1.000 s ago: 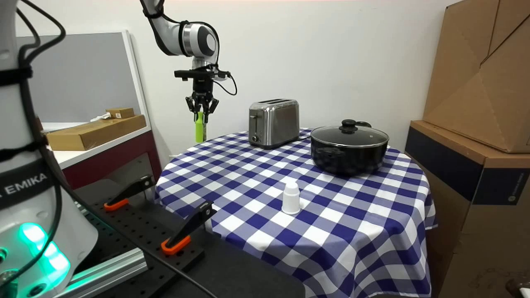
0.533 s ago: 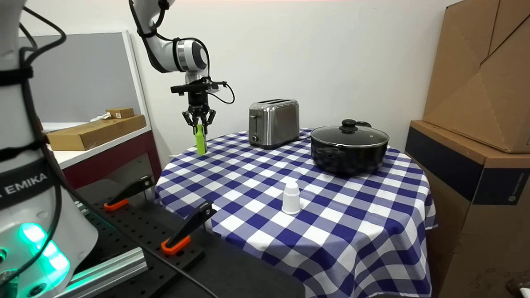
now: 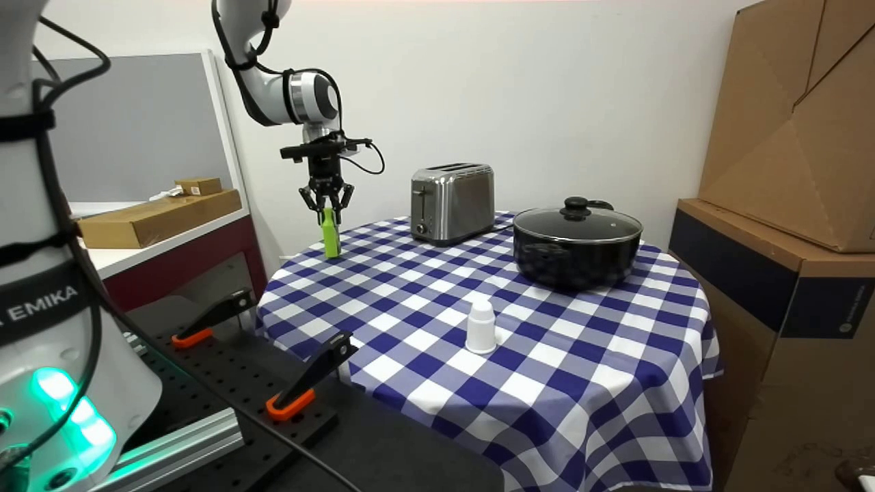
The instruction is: Move the green bottle to the left
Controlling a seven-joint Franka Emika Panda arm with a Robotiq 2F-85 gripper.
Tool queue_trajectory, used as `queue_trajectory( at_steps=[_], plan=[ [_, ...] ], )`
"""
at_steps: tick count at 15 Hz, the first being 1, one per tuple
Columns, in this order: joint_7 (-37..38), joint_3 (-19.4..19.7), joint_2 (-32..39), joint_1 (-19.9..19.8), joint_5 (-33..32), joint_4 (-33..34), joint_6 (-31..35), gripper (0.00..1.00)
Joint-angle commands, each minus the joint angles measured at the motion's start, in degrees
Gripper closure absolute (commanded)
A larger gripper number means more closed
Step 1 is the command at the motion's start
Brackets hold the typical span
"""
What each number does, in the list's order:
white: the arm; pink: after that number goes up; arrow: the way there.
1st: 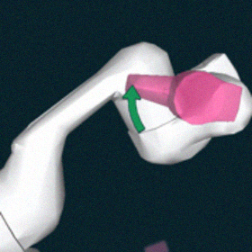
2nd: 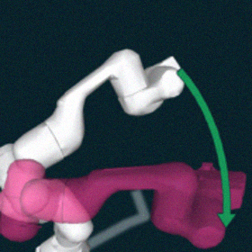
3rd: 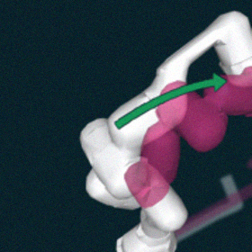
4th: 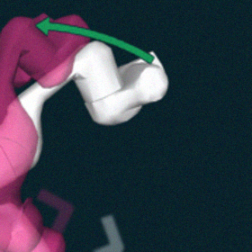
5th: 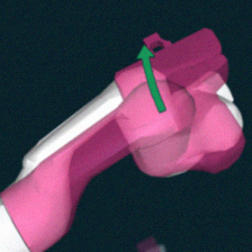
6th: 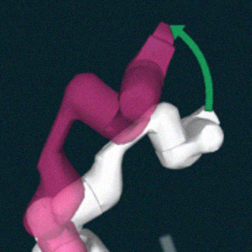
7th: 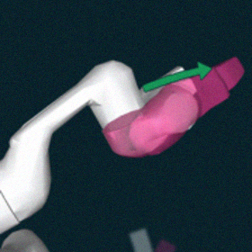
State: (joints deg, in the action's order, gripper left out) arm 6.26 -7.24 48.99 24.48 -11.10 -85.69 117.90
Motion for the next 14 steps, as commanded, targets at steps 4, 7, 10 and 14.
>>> queue_trajectory(
  at_steps=[4, 7, 10, 14],
  plan=[
    [0.91, 0.49, 2.07, 0.37, -0.60, 3.22, -0.03, 0.92],
    [0.77, 0.46, 2.42, 0.30, -0.50, 3.19, -0.11, 0.92],
    [0.37, 0.29, 2.63, 0.12, -0.37, 3.18, 0.10, 0.92],
    [0.45, 0.03, 2.11, -0.13, 0.19, 2.96, -0.31, 0.38]
  ],
)
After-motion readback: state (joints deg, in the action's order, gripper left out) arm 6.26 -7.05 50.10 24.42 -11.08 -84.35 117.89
